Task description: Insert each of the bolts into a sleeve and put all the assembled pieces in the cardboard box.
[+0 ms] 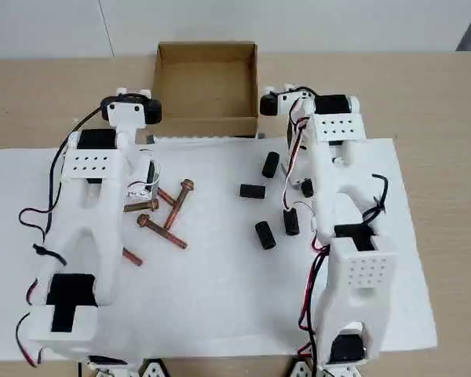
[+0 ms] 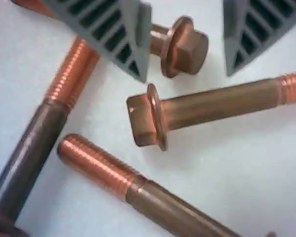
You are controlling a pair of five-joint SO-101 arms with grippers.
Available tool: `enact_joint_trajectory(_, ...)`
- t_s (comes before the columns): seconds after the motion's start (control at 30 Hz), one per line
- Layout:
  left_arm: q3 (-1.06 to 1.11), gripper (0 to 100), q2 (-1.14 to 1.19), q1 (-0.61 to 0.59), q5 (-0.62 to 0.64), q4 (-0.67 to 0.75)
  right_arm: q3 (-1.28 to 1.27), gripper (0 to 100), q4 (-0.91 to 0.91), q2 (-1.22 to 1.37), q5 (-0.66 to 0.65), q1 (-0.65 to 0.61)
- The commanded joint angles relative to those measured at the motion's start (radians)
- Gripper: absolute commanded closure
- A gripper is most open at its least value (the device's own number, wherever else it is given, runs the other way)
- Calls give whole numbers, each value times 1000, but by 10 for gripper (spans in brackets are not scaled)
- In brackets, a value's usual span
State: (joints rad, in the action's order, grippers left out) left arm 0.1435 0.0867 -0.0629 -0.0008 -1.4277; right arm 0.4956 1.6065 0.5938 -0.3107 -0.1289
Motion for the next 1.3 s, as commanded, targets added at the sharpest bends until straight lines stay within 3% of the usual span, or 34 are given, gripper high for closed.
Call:
enact_joint_trajectory(0.0,-38,900,-6,-8,6,17,48,833,-7,12,-9,-12)
enact_joint_trajectory(0.13,-38,900,-6,-8,6,17,48,851,-35,48,-8,-13)
enact_joint_trajectory(0.3,-36,900,-6,-8,5,17,48,991,-58,87,-5,-13)
enact_joint_trajectory(0.57,-36,904,-11,-3,2,12,48,991,-30,13,2,-15)
enact_joint_trajectory(0.73,-68,971,-11,2,-21,-17,48,991,47,-133,2,-15)
enact_joint_trajectory(1.03,-196,978,-5,176,-147,-147,43,991,82,-239,29,-7)
enact_joint_trajectory(1.27,-231,975,123,187,-157,-141,43,991,82,-237,29,-5)
